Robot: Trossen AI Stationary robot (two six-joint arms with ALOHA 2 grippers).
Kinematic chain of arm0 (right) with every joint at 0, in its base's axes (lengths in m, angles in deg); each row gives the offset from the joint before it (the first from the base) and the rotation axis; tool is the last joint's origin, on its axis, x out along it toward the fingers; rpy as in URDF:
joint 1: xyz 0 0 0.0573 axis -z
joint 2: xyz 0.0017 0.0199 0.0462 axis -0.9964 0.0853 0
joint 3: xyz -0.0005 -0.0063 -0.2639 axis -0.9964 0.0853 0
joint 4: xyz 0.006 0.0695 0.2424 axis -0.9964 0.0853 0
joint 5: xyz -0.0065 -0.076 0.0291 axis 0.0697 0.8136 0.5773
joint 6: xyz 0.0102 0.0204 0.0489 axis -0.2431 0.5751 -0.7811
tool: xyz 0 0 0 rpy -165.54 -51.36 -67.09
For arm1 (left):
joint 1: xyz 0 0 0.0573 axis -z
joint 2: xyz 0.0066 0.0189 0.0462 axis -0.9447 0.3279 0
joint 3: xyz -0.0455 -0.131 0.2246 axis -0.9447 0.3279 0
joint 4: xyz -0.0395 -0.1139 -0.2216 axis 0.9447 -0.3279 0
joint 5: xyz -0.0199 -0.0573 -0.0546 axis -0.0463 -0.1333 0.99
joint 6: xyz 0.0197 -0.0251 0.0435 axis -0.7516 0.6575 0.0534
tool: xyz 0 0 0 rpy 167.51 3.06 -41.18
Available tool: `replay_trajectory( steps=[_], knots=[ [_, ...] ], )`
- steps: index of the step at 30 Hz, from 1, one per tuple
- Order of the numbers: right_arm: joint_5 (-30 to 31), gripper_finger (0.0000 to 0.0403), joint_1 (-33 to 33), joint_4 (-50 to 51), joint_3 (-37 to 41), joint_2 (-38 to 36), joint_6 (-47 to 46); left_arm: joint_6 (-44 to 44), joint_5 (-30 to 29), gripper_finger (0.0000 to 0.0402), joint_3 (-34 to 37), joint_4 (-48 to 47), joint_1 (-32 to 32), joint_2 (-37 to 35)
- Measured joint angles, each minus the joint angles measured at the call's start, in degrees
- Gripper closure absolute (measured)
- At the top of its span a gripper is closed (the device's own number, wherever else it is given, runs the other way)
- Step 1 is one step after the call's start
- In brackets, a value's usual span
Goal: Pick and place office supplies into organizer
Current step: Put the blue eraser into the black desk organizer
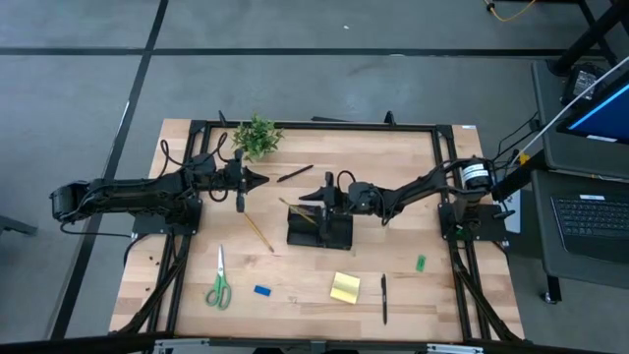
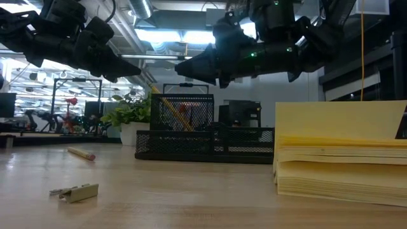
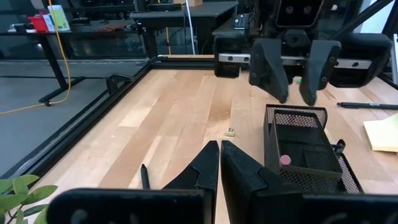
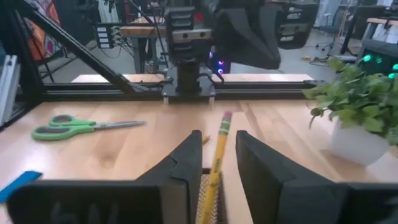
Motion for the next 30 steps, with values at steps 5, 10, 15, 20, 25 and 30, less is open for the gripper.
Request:
replay_trajectory(
  steps=[5, 10, 15, 20, 25, 30],
  knots=[
    [-0.06, 0.0306, 0.65, 6.50, 0.00, -4.22, 2.74, -1.48, 0.00, 0.0388, 0.00, -0.23, 0.00, 0.00],
    [0.02, 0.0318, 1.16, 12.84, -0.02, -11.22, 4.33, -1.46, -0.02, 0.0388, 0.00, -1.54, 0.00, 0.00],
    [1.12, 0.0341, 1.90, 22.69, -0.04, -18.66, 5.67, -0.95, -0.64, 0.0388, 0.00, -5.49, 0.00, 0.02],
    [3.36, 0.0381, 2.88, 35.50, -0.04, -25.16, 5.27, -0.48, -4.39, 0.0388, 0.00, -7.40, 1.02, 0.00],
    [3.87, 0.0392, 3.48, 41.00, -0.04, -27.44, 5.24, -0.48, -8.88, 0.0389, 0.00, -11.38, 5.64, 0.00],
    [3.85, 0.0389, 4.60, 41.17, -0.04, -27.27, 7.22, 1.53, -15.86, 0.0389, -1.73, -16.17, 11.29, 0.02]
  ],
)
